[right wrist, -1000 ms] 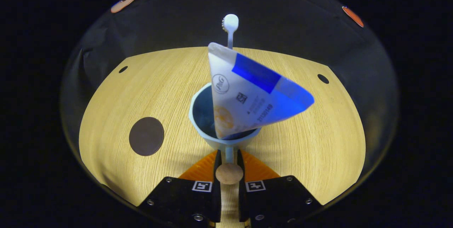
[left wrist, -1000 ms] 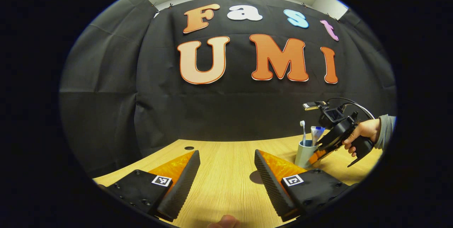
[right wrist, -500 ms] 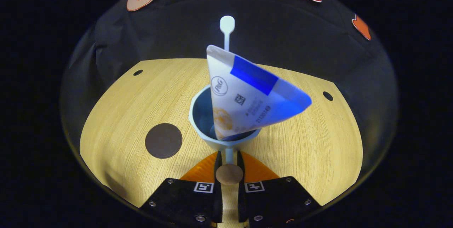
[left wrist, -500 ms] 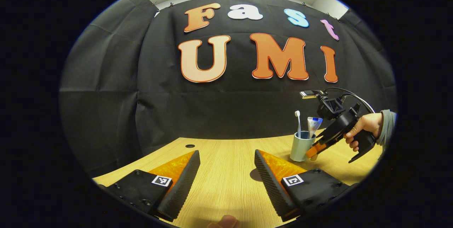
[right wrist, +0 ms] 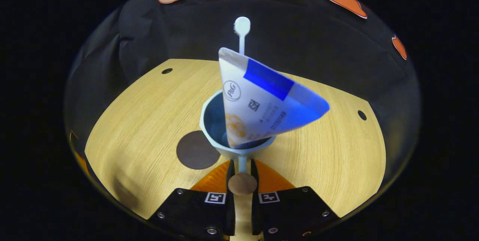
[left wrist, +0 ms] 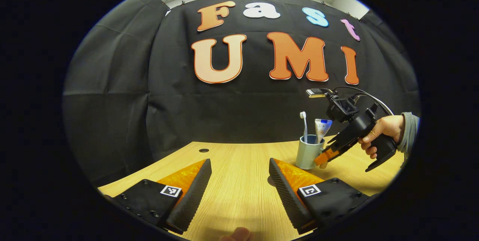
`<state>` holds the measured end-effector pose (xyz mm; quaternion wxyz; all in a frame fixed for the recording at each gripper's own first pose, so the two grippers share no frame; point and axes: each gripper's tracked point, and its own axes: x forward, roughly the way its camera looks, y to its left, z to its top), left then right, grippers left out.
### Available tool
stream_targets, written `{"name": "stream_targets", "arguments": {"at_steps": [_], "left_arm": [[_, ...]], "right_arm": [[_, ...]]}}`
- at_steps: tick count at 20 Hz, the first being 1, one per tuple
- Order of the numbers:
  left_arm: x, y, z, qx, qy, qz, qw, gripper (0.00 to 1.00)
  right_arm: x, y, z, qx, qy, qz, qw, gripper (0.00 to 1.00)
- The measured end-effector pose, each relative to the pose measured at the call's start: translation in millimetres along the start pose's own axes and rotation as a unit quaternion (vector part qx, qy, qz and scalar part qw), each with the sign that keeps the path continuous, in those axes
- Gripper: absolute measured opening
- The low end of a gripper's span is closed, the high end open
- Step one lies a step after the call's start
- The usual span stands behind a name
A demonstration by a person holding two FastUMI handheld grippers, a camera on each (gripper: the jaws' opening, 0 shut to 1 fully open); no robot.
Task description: Put the toothbrush and toothpaste on the desktop into the cup, then pick up the cup and place it on the coaster on the desktop.
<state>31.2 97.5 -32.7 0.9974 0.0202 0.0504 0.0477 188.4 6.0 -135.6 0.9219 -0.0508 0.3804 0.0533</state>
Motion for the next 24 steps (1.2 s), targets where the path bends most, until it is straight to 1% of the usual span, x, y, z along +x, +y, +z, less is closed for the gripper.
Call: {"name": "stream_targets", "arguments": {"at_steps": [2, 3, 6, 13, 18, 21, 22, 23, 24], "left_arm": [[-14, 11, -7, 0.000, 0.000, 0.004, 1.000, 0.99], [-17, 14, -9, -0.001, 0.001, 0.005, 1.000, 0.98], [-11, 16, -11, 0.000, 0.006, 0.010, 1.000, 0.97], [-11, 22, -16, 0.000, 0.012, 0.016, 1.000, 0.98], [-11, 28, -19, 0.002, 0.019, 0.022, 1.000, 0.98], [-12, 29, -20, 0.001, 0.021, 0.023, 1.000, 0.98], [-11, 29, -20, 0.000, 0.022, 0.023, 0.999, 0.98], [-11, 27, -22, 0.000, 0.024, 0.021, 0.999, 0.98], [-12, 26, -22, 0.000, 0.025, 0.021, 0.999, 0.98]], "right_arm": [[1, 0, 1, -0.010, -0.001, 0.007, 1.000, 0.17], [1, 1, 1, -0.015, -0.003, 0.011, 1.000, 0.17], [2, 2, 0, -0.025, 0.000, 0.023, 0.999, 0.17], [1, 0, -2, -0.048, 0.008, 0.037, 0.998, 0.17], [5, -1, -4, -0.060, 0.026, 0.042, 0.997, 0.17], [3, -2, -2, -0.058, 0.034, 0.047, 0.997, 0.17], [4, -1, -3, -0.051, 0.037, 0.049, 0.997, 0.18], [2, -1, -4, -0.046, 0.036, 0.053, 0.997, 0.21], [-1, -4, 0, -0.042, 0.021, 0.052, 0.998, 0.24]]}}
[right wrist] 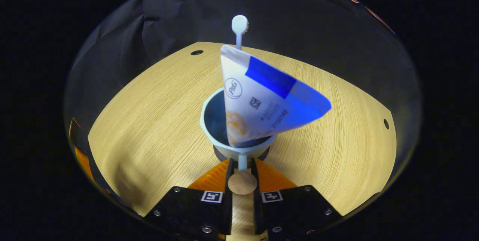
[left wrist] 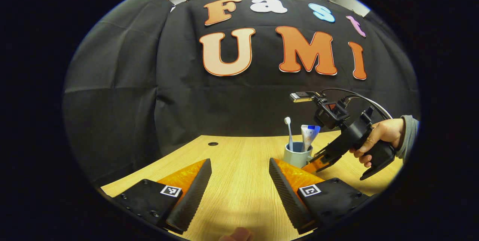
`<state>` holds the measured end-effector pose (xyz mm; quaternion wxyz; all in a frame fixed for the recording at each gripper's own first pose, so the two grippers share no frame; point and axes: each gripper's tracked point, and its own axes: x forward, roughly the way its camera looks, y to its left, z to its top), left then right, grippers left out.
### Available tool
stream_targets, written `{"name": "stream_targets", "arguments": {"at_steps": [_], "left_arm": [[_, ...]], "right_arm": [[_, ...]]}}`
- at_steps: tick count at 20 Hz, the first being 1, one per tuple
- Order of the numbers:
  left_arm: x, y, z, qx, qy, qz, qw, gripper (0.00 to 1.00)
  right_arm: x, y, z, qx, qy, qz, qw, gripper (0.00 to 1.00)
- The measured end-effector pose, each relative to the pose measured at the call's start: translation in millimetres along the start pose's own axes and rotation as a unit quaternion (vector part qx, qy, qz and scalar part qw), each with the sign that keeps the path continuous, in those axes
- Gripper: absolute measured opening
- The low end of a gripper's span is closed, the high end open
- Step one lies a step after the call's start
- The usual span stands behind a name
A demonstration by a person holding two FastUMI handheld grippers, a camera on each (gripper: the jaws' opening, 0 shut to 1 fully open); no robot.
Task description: Put the toothbrush and toothpaste on the desktop into the cup, then pick up the cup and place it on the coaster on the desktop.
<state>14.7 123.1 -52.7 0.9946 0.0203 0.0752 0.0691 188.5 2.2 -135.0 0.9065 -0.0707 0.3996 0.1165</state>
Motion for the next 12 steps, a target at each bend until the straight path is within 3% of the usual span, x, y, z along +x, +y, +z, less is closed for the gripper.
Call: {"name": "stream_targets", "arguments": {"at_steps": [2, 4, 12], "left_arm": [[1, -3, 1, 0.001, 0.002, -0.003, 1.000, 0.98], [2, -6, 2, 0.004, 0.002, -0.004, 1.000, 0.98], [4, -26, 18, 0.005, -0.006, -0.018, 1.000, 0.98]], "right_arm": [[-1, -2, 11, -0.002, -0.024, 0.004, 1.000, 0.28], [-1, -4, 17, -0.008, -0.046, 0.005, 0.999, 0.41], [-3, -14, 40, -0.002, -0.164, -0.004, 0.987, 0.51]]}}
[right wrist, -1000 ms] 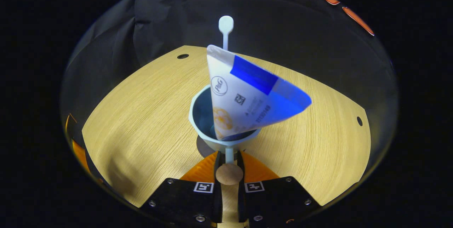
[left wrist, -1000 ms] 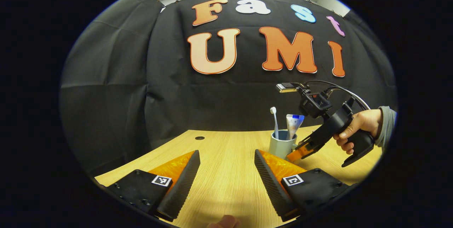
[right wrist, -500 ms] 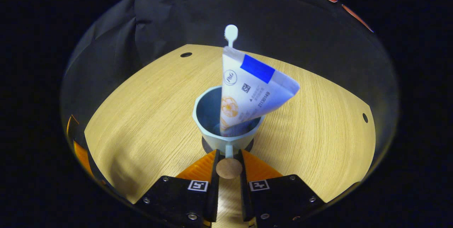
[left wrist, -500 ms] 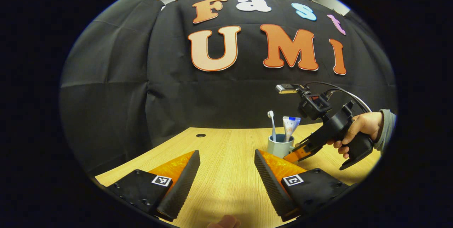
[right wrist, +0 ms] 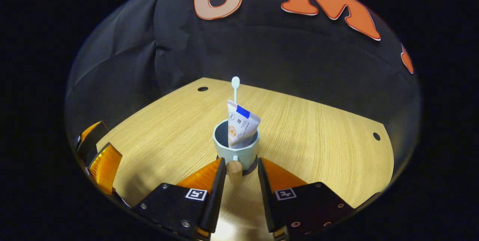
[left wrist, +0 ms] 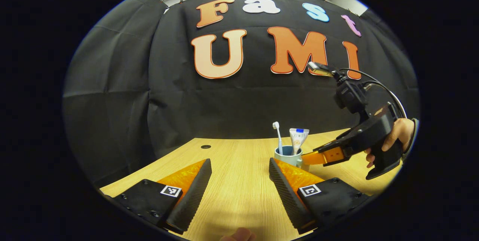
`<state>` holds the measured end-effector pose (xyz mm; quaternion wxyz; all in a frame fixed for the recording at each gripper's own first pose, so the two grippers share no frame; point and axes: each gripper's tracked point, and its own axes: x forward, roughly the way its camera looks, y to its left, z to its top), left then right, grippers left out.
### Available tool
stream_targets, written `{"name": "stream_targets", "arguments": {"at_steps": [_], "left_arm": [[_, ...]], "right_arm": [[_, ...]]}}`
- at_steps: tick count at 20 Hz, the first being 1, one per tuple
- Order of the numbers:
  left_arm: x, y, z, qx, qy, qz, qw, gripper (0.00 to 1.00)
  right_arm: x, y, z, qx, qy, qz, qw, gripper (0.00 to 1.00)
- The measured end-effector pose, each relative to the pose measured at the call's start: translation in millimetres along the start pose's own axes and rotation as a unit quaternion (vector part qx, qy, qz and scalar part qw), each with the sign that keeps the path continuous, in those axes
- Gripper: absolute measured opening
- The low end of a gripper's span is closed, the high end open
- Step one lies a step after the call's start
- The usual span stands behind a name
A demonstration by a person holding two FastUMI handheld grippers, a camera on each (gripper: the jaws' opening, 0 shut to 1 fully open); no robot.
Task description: Put the toothbrush and toothpaste on the desktop into the cup, then pick up the cup and place it on the coaster on the desktop.
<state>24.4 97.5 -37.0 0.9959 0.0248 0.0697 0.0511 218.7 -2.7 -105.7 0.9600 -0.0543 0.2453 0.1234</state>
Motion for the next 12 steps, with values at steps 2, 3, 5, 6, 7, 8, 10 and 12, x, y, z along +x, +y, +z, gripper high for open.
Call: {"name": "stream_targets", "arguments": {"at_steps": [2, 3, 5, 6, 7, 8, 10, 12], "left_arm": [[0, -3, 6, -0.001, -0.001, -0.003, 1.000, 0.98], [0, -4, 9, 0.002, -0.005, -0.002, 1.000, 0.98], [3, -7, 22, 0.005, -0.014, 0.000, 1.000, 0.98], [4, -9, 27, 0.005, -0.019, 0.000, 1.000, 0.98], [4, -10, 31, 0.004, -0.023, -0.001, 1.000, 0.98], [3, -14, 35, 0.004, -0.027, -0.002, 1.000, 0.97], [3, -21, 42, 0.004, -0.035, -0.005, 0.999, 0.98], [1, -29, 51, 0.005, -0.044, -0.010, 0.999, 0.97]], "right_arm": [[-6, -6, 14, -0.010, -0.035, -0.016, 0.999, 0.53], [-8, -10, 14, -0.011, -0.052, -0.022, 0.998, 0.54], [-16, -15, 23, -0.003, -0.083, -0.026, 0.996, 0.54], [-19, -17, 25, 0.000, -0.097, -0.028, 0.995, 0.54], [-25, -23, 29, 0.000, -0.112, -0.034, 0.993, 0.57], [-31, -29, 33, -0.003, -0.127, -0.042, 0.991, 0.58], [-47, -43, 39, -0.009, -0.156, -0.060, 0.986, 0.62], [-58, -52, 43, -0.004, -0.180, -0.070, 0.981, 0.68]]}}
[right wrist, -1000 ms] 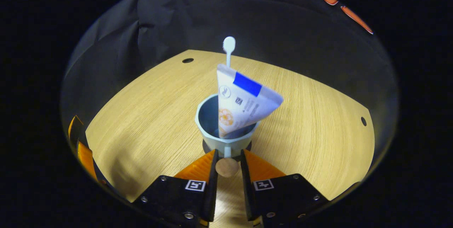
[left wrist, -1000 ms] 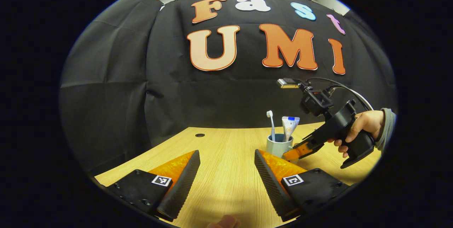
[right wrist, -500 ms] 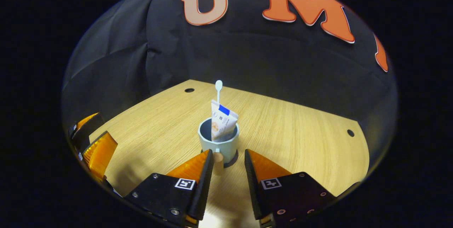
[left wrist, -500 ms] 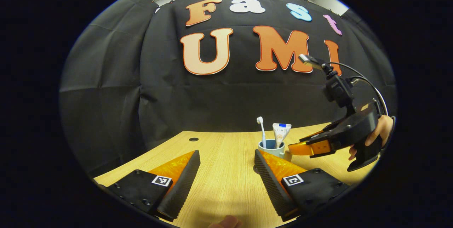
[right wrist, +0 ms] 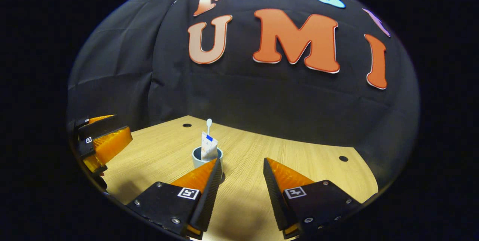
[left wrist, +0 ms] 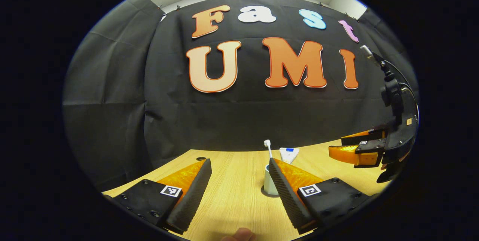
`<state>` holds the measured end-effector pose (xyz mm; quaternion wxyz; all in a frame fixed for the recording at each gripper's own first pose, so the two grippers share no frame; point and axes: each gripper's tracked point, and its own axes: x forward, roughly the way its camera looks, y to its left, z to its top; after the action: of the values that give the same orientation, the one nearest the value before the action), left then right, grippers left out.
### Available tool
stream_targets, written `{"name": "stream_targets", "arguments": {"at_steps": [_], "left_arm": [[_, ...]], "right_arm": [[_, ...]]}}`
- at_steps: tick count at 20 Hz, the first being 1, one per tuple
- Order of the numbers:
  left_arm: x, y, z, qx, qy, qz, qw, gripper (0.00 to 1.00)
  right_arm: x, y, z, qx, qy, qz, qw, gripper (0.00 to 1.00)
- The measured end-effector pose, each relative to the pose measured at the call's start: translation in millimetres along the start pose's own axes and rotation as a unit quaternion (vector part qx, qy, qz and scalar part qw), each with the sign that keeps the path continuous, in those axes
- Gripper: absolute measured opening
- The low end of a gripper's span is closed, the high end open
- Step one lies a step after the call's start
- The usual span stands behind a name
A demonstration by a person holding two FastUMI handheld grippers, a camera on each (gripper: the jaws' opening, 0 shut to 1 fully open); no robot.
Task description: Put the toothbrush and toothpaste on the desktop into the cup, then pick up the cup and place it on the coaster on the desktop.
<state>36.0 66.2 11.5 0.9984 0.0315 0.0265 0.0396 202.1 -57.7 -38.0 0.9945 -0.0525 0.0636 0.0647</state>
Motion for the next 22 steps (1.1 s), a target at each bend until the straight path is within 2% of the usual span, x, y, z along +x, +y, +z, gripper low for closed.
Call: {"name": "stream_targets", "arguments": {"at_steps": [3, 7, 13, 14, 19, 22], "left_arm": [[0, -13, 14, 0.007, -0.016, -0.007, 1.000, 0.99], [-3, -29, 37, 0.007, -0.041, -0.018, 0.999, 0.99], [-13, -48, 70, 0.000, -0.075, -0.041, 0.996, 0.96], [-14, -51, 74, 0.001, -0.079, -0.043, 0.996, 0.99], [-19, -57, 99, 0.013, -0.106, -0.050, 0.993, 0.99], [-13, -70, 119, -0.004, -0.122, -0.074, 0.990, 0.99]], "right_arm": [[-7, -14, 2, 0.005, -0.027, -0.020, 0.999, 0.77], [-22, -35, 13, -0.001, -0.064, -0.047, 0.997, 0.84], [-43, -55, 38, -0.018, -0.128, -0.075, 0.989, 0.87], [-47, -57, 41, -0.018, -0.134, -0.077, 0.988, 0.88], [-65, -67, 57, -0.017, -0.159, -0.092, 0.983, 0.92], [-68, -72, 65, -0.018, -0.164, -0.101, 0.981, 0.93]]}}
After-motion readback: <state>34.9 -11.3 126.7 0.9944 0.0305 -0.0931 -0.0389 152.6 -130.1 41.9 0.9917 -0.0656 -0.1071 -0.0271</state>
